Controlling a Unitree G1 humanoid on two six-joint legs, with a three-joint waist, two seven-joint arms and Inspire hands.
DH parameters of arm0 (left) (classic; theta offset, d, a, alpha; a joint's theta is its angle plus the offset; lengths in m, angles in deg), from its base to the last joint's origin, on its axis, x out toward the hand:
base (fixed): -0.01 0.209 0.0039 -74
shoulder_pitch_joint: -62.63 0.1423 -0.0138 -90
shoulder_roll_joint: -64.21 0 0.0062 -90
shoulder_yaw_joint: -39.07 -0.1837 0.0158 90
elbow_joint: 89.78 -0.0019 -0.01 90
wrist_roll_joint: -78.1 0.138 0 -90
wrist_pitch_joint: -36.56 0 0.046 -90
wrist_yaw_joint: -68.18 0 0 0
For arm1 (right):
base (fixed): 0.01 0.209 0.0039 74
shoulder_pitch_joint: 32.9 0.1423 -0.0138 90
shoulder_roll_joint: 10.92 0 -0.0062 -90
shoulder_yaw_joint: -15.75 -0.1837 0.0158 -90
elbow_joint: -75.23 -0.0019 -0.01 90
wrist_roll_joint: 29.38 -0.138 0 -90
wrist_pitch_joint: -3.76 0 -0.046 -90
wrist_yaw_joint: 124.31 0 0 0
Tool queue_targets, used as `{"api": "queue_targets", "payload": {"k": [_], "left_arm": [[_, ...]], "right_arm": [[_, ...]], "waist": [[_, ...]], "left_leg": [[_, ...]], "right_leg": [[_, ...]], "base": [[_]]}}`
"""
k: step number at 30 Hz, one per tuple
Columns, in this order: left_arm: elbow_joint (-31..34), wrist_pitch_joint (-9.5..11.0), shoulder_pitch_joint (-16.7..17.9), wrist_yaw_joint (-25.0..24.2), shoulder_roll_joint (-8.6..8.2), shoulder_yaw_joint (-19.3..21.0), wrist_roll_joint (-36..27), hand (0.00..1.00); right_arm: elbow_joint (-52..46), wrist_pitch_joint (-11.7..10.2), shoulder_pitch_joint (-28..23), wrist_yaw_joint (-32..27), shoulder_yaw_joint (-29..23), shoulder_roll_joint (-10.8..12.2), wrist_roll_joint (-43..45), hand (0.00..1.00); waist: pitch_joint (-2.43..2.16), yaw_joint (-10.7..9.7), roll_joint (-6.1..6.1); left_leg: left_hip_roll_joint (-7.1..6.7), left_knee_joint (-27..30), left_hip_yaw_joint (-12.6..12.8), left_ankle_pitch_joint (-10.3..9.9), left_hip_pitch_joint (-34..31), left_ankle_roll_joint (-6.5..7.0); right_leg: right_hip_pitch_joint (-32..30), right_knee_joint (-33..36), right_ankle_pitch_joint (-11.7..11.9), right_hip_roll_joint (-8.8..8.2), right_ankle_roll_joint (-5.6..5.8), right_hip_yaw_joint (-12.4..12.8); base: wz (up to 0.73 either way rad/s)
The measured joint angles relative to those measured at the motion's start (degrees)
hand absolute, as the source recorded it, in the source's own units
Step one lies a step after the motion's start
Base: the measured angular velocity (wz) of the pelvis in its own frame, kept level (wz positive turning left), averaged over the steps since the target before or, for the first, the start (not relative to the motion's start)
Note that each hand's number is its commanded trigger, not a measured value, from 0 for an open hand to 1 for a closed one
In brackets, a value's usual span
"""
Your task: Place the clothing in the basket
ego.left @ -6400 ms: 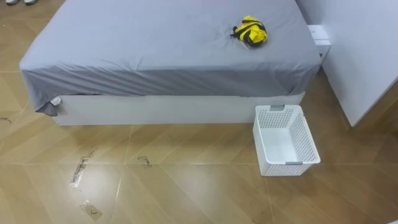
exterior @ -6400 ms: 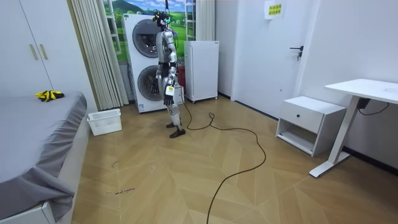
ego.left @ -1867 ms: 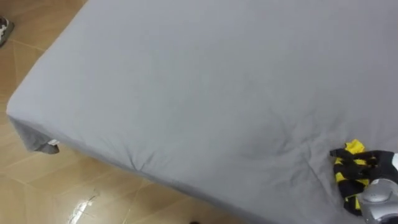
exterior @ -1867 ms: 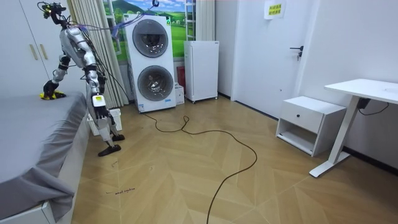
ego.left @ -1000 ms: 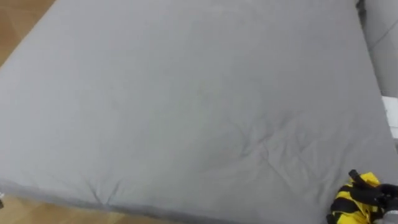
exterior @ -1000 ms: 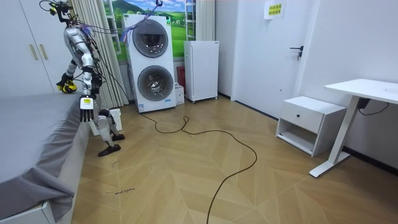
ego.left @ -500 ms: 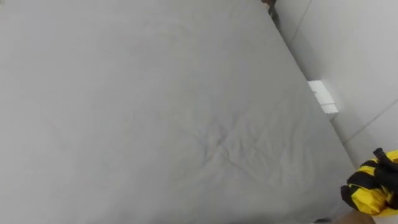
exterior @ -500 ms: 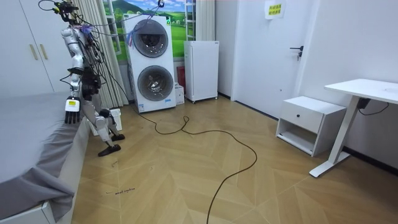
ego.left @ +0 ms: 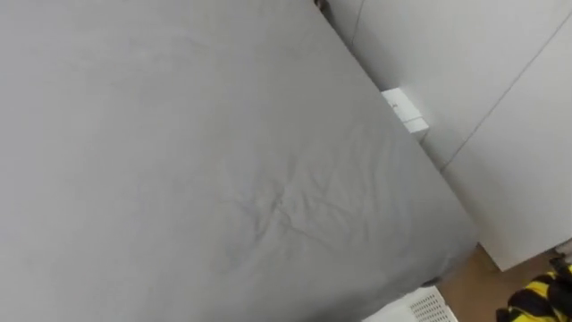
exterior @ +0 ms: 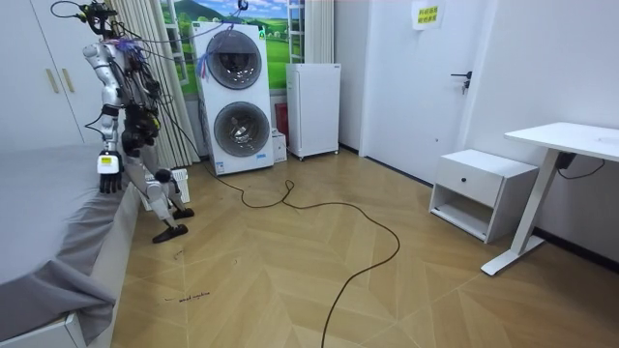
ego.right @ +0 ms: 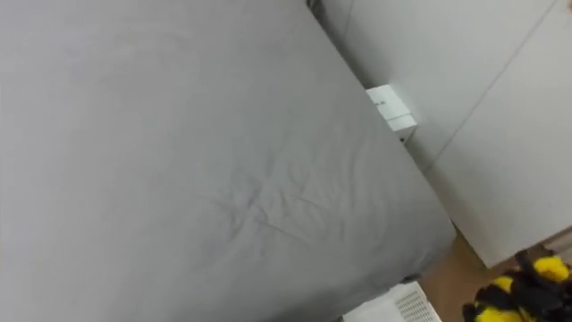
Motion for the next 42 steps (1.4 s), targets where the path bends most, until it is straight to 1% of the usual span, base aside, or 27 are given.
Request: {"api": "queue_targets", "payload": {"k": [1, 2, 4, 6, 7, 8, 10, 11, 12, 13, 14, 16, 17, 18, 19, 20, 22, 24, 25, 26, 27, 29, 31, 33, 35, 41, 42], "left_arm": [[0.0, -0.6, 0.0, -0.2, -0.05, -0.3, 0.0, 0.0], [-0.2, -0.9, 0.0, -0.2, -0.09, -0.5, 0.0, 0.0], [-0.9, -1.4, 0.0, -0.2, -0.12, -1.3, -0.1, 0.0], [-0.9, -1.7, 0.0, 0.0, -0.11, -1.6, -0.1, 0.0], [-0.9, -1.7, -0.2, 0.0, -0.11, -2.1, -0.1, 0.0], [-0.9, -1.7, -0.3, -0.1, -0.11, -2.4, -0.1, 0.0], [-2.3, -1.7, -1.6, -0.3, -0.15, -3.7, -0.2, 0.0], [-3.2, -1.7, -2.4, -0.4, -0.15, -3.9, -0.2, 0.0], [-4.7, -1.7, -3.7, -0.5, -0.16, -4.6, -0.2, 0.0], [-5.0, -1.7, -4.2, -0.6, -0.19, -5.5, -0.2, 0.0], [-5.1, -1.7, -4.3, -0.6, -0.19, -5.8, -0.2, 0.0], [-7.0, -1.6, -6.2, -0.4, -0.18, -7.5, -0.8, 0.0], [-7.7, -1.6, -6.8, -0.4, -0.19, -8.2, -1.0, 0.0], [-8.6, -1.6, -7.8, -0.4, -0.19, -9.7, -1.6, 0.0], [-9.0, -1.6, -8.6, -0.4, -0.2, -10.6, -2.0, 0.0], [-9.1, -1.6, -9.4, -0.4, -0.21, -10.8, -3.0, 0.0], [-9.4, -1.6, -10.0, -0.4, -0.21, -10.8, -3.3, 0.0], [-9.2, -1.1, -10.0, -0.4, -0.22, -10.8, -3.3, 0.0], [-9.0, -1.0, -10.1, -0.4, -0.21, -10.8, -3.6, 0.0], [-9.0, -1.0, -10.2, -0.4, -0.21, -10.8, -3.7, 0.0], [-9.0, -1.0, -10.4, -0.4, -0.21, -11.2, -3.8, 0.0], [-9.0, -0.9, -11.0, -0.4, -0.21, -13.9, -4.1, 0.0], [-9.0, -0.3, -11.4, -0.5, -0.18, -15.0, -4.1, 0.0], [-9.0, 0.3, -11.4, -0.5, -0.19, -15.7, -4.1, 0.0], [-9.0, 0.8, -11.6, -0.5, -0.18, -15.7, -4.1, 0.0], [-9.0, 1.3, -12.0, -0.8, -0.04, -15.8, -4.4, 0.0], [-9.0, 1.5, -12.0, -0.9, 0.08, -15.8, -4.8, 0.0]], "right_arm": [[1.0, 0.2, -0.1, 0.7, 0.0, 0.2, 0.0, 1.0], [1.1, 0.6, -0.1, 1.0, 0.0, 0.3, 0.0, 1.0], [1.4, 1.0, -0.1, 1.8, 0.0, 0.3, -0.1, 1.0], [3.0, 0.9, 1.2, 1.9, -0.1, 0.3, -0.2, 1.0], [3.5, 0.9, 2.0, 2.1, -0.2, 0.3, -0.4, 1.0], [3.5, 0.9, 2.3, 2.1, -0.2, 0.2, -0.4, 1.0], [6.3, 0.4, 5.2, 2.3, -0.3, -0.4, 0.5, 1.0], [7.7, 0.3, 6.3, 2.4, -0.3, -0.8, 0.5, 1.0], [10.5, 0.3, 8.6, 2.4, -0.3, -1.8, 0.1, 1.0], [12.8, 0.2, 10.7, 2.4, -0.3, -2.7, 0.0, 1.0], [13.5, 0.1, 11.6, 2.4, -0.3, -3.0, -0.2, 1.0], [15.6, -0.4, 13.4, 2.0, -0.3, -3.9, -0.7, 1.0], [16.5, -0.6, 14.2, 1.9, -0.3, -4.2, -0.6, 1.0], [17.9, -0.7, 15.6, 1.6, -0.2, -4.7, -0.7, 1.0], [18.8, -0.8, 17.1, 1.1, -0.2, -5.0, -0.7, 1.0], [19.4, -1.3, 18.2, 0.7, -0.2, -5.0, -1.3, 1.0], [21.6, -1.9, 19.9, 0.4, -0.2, -5.0, -1.4, 1.0], [23.2, -2.0, 21.2, 0.4, -0.2, -5.1, -1.7, 1.0], [23.2, -2.0, 21.4, 0.4, -0.2, -5.2, -1.8, 0.94], [23.3, -2.0, 21.6, 0.4, -0.2, -5.2, -1.9, 0.47], [24.4, -2.3, 22.5, 0.4, -0.2, -5.4, -2.4, 0.0], [28.6, -2.6, 24.1, 0.4, 0.2, -7.3, -3.9, 0.0], [30.6, -2.7, 24.4, 0.4, 0.9, -8.2, -4.9, 0.0], [32.1, -2.7, 25.2, 0.4, 1.0, -8.5, -5.2, 0.0], [32.4, -2.7, 25.3, 0.4, 1.0, -8.9, -5.8, 0.0], [33.0, -3.4, 25.3, 0.3, 1.0, -9.3, -8.5, 0.0], [33.0, -3.5, 25.3, 0.3, 1.0, -9.3, -9.6, 0.0]], "waist": [[0.19, -0.7, 0.52], [0.26, -1.0, 0.75], [0.19, -2.1, 1.65], [0.14, -3.2, 2.05], [0.19, -3.8, 2.52], [0.22, -3.9, 2.88], [0.31, -4.0, 4.43], [0.3, -4.0, 4.88], [0.33, -4.0, 5.82], [0.34, -4.0, 6.64], [0.28, -4.0, 7.1], [0.26, -4.0, 8.62], [0.31, -4.0, 8.98], [0.29, -4.0, 9.74], [0.42, -4.0, 10.42], [0.4, -3.9, 11.0], [0.41, -3.6, 11.26], [0.42, -3.5, 11.5], [0.38, -3.5, 11.81], [0.37, -3.5, 11.96], [0.44, -3.5, 12.38], [0.47, -2.8, 13.29], [0.47, -2.1, 13.42], [0.45, -2.0, 13.45], [0.45, -1.9, 13.46], [0.47, -1.0, 13.42], [0.47, -0.9, 13.42]], "left_leg": [[0.07, 0.1, 0.6, 0.0, -0.5, 0.03], [0.09, 0.1, 0.9, 0.0, -0.8, 0.07], [0.21, 0.3, 2.1, -0.1, -2.0, 0.11], [0.29, 0.9, 2.2, -0.1, -3.4, 0.15], [0.36, 1.5, 2.2, -0.1, -4.7, 0.2], [0.37, 1.6, 2.3, -0.1, -5.3, 0.25], [0.41, 2.4, 2.4, -0.2, -7.5, 0.64], [0.42, 2.7, 2.2, -0.3, -8.3, 0.72], [0.32, 3.1, 2.2, -0.3, -9.6, 0.93], [0.19, 3.3, 2.3, -0.3, -10.7, 1.04], [0.15, 3.4, 2.3, -0.2, -11.3, 1.16], [0.08, 3.8, 2.5, 0.0, -13.2, 1.48], [0.08, 3.8, 2.5, 0.1, -13.5, 1.58], [0.06, 3.9, 2.6, 0.2, -14.6, 1.72], [0.01, 4.3, 2.6, 0.3, -16.0, 1.86], [-0.01, 4.7, 2.6, 0.4, -17.3, 1.96], [-0.23, 4.7, 2.4, 0.8, -18.2, 1.99], [-0.4, 4.7, 2.4, 1.0, -18.6, 2.0], [-0.48, 4.7, 2.4, 1.2, -19.0, 2.09], [-0.52, 4.7, 2.4, 1.2, -19.2, 2.16], [-0.64, 4.7, 2.4, 1.3, -19.4, 2.27], [-0.95, 4.6, 2.3, 1.4, -19.5, 2.46], [-1.26, 4.4, 2.3, 1.5, -19.5, 2.6], [-1.52, 4.2, 2.3, 1.7, -20.1, 2.79], [-1.69, 4.2, 2.3, 1.9, -20.7, 2.98], [-1.68, 4.3, 2.2, 1.9, -21.2, 2.99], [-1.68, 4.3, 2.2, 1.9, -21.2, 2.98]], "right_leg": [[-1.0, 0.6, 0.2, 0.09, 0.07, 0.6], [-1.6, 1.0, 0.2, 0.15, 0.07, 0.9], [-3.7, 2.0, 0.3, 0.27, 0.14, 1.4], [-5.6, 2.9, 0.3, 0.29, 0.14, 1.5], [-6.8, 3.2, 0.4, 0.3, 0.2, 1.7], [-7.6, 3.5, 0.4, 0.36, 0.26, 2.0], [-10.0, 3.9, 0.7, 0.51, 0.49, 2.9], [-10.8, 4.2, 0.8, 0.51, 0.52, 3.1], [-12.6, 5.4, 0.8, 0.58, 0.64, 3.7], [-14.3, 6.3, 0.9, 0.6, 0.72, 4.2], [-15.1, 6.7, 0.9, 0.59, 0.77, 4.3], [-17.6, 8.0, 0.9, 0.56, 0.78, 4.4], [-17.8, 7.9, 0.9, 0.55, 0.78, 4.4], [-19.0, 8.1, 0.9, 0.52, 0.81, 4.4], [-20.8, 9.0, 0.9, 0.45, 0.86, 4.4], [-22.0, 9.9, 0.9, 0.41, 0.86, 4.4], [-23.7, 11.5, 0.8, 0.37, 0.76, 4.4], [-24.6, 12.0, 0.5, 0.18, 0.74, 4.2], [-25.1, 12.0, 0.4, 0.07, 0.79, 4.1], [-25.4, 12.0, 0.3, 0.01, 0.85, 4.1], [-25.6, 12.0, 0.2, -0.12, 0.89, 4.0], [-25.7, 12.1, 0.2, -0.44, 1.09, 3.9], [-26.2, 12.8, 0.0, -0.61, 1.27, 4.0], [-26.7, 13.3, -0.1, -0.93, 1.31, 3.6], [-27.5, 13.8, -0.1, -1.43, 1.32, 2.6], [-27.9, 13.7, -0.1, -1.53, 1.4, 2.2], [-27.9, 13.7, -0.2, -1.73, 1.37, 1.6]], "base": [[-0.28], [-0.32], [-0.27], [-0.1], [-0.07], [-0.1], [-0.2], [-0.19], [-0.17], [-0.19], [-0.15], [-0.05], [-0.04], [-0.07], [-0.06], [0.0], [0.0], [-0.02], [0.0], [0.0], [0.04], [0.04], [0.02], [0.04], [0.04], [0.0], [0.05]]}}
